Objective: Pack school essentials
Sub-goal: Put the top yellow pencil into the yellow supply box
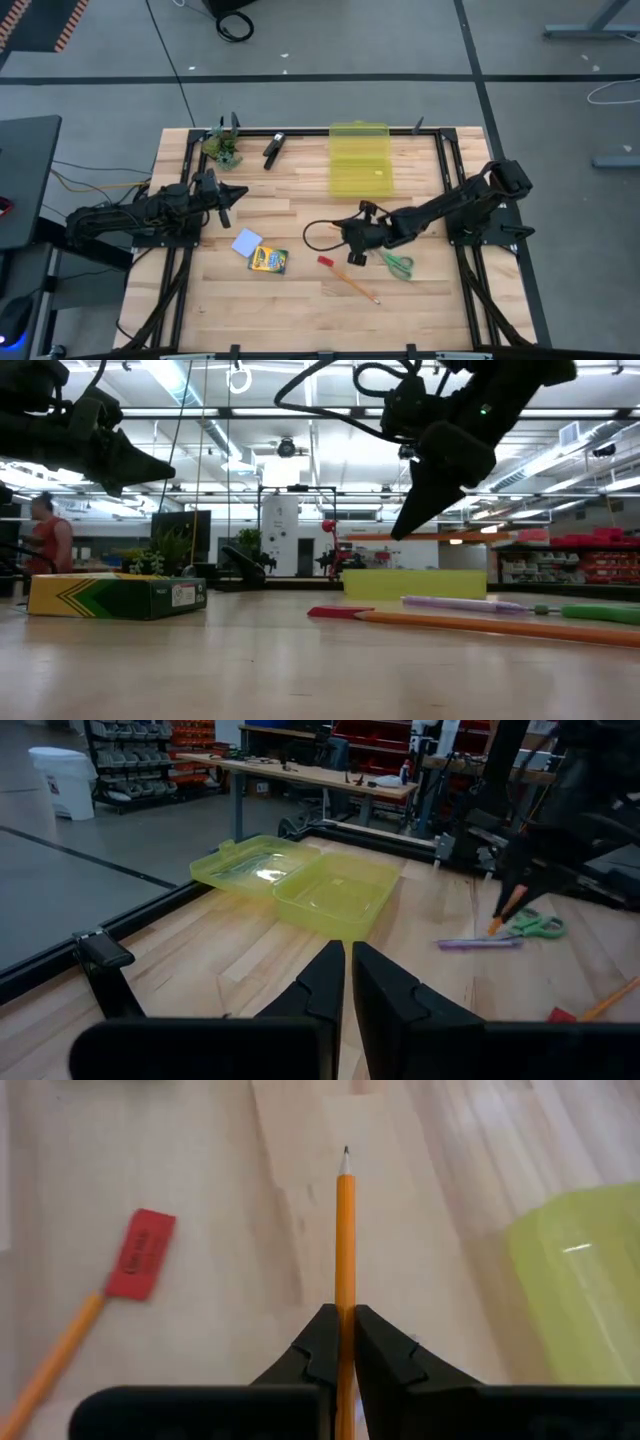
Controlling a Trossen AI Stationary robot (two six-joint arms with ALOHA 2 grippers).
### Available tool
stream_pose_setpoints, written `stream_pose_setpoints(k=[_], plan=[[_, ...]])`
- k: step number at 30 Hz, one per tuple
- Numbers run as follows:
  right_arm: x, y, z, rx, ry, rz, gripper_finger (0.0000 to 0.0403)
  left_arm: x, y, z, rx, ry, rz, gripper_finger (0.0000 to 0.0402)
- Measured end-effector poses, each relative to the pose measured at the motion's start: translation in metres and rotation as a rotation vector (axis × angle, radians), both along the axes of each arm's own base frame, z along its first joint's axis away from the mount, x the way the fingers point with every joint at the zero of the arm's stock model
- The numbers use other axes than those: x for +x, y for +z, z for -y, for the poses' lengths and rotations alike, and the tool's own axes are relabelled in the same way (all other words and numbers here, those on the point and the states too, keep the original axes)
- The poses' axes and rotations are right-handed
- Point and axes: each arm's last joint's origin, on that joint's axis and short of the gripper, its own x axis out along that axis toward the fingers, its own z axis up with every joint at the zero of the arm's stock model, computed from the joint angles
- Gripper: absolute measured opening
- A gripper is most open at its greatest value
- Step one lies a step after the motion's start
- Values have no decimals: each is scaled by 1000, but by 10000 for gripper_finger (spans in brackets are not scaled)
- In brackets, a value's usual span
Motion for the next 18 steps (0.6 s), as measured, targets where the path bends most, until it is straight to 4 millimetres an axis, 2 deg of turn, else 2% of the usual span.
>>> stream_pose_setpoints(k=[7, 18], plan=[[-1, 9, 27, -70, 70, -54, 29, 0, 0, 0, 0, 0, -1, 29], [2, 11, 73, -101, 158, -128, 29, 0, 0, 0, 0, 0, 0, 30]])
